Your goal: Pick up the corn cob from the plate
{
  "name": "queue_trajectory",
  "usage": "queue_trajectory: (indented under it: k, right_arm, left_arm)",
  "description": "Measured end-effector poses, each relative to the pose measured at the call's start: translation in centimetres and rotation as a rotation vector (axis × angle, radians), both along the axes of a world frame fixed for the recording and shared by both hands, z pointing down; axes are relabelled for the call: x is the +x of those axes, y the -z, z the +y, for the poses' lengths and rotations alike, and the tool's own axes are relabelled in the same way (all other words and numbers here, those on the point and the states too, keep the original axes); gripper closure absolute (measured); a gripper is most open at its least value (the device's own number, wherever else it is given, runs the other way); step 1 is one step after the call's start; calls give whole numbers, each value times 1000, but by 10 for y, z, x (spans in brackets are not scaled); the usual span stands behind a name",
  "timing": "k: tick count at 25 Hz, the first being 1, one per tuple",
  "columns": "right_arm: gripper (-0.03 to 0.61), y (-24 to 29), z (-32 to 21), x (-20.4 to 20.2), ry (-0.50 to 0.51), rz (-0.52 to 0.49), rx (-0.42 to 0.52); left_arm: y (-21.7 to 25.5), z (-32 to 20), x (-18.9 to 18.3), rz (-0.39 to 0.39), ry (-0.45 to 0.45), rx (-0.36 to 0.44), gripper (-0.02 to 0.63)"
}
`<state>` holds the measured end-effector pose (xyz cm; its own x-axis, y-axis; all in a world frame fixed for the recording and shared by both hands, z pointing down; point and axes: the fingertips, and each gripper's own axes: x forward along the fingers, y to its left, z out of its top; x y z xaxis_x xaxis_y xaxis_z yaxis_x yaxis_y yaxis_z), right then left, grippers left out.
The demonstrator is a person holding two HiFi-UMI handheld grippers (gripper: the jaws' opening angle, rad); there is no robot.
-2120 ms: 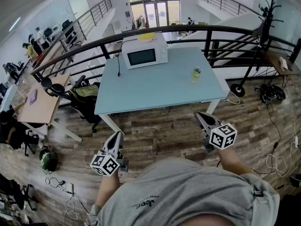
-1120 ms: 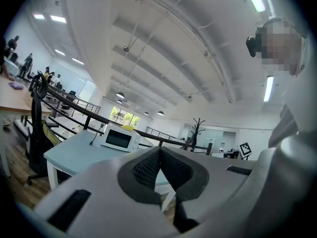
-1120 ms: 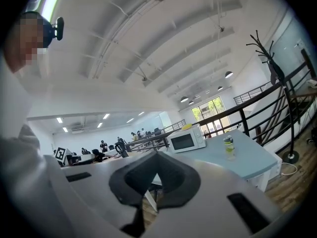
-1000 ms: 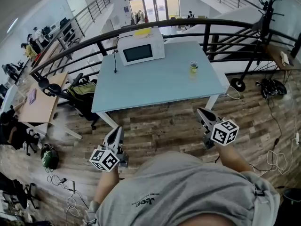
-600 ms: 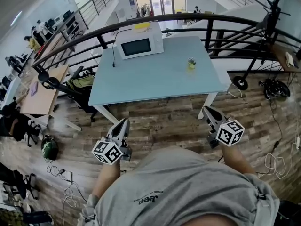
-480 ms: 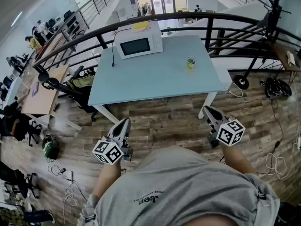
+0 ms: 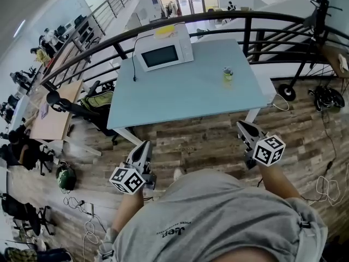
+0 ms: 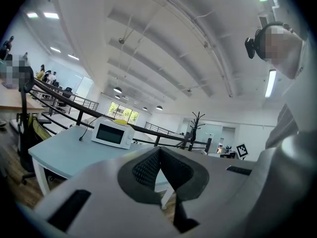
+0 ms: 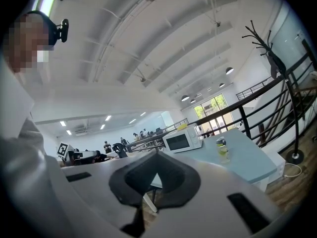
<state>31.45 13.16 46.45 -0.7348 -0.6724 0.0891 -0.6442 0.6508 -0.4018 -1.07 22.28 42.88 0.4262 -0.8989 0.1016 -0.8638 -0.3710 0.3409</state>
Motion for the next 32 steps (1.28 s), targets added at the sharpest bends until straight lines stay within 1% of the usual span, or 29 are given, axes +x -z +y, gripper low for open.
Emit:
queue_trajectory:
  k: [3, 8, 14, 19, 24, 32]
  right_arm:
    - [573, -1, -22, -25, -17, 16, 7]
    - [572, 7, -64, -83, -59, 55, 12]
    - [572, 23, -124, -147, -138, 59, 16]
    - [572, 32, -167, -200, -164, 81, 14]
    - [572, 41, -200, -235, -192, 98, 17]
    - [572, 49, -240, -264, -161, 131, 29]
  left_arm:
    - [-9, -26, -25, 20, -20, 12, 601]
    - [-19, -88, -82, 59, -72, 13, 601]
    - [-11, -166, -145, 68, -157, 18, 601]
    - [-7, -214, -197, 76, -188, 20, 602]
    - [-10, -243, -243, 92, -192, 13, 601]
    - [-8, -271, -280, 113, -149, 35, 601]
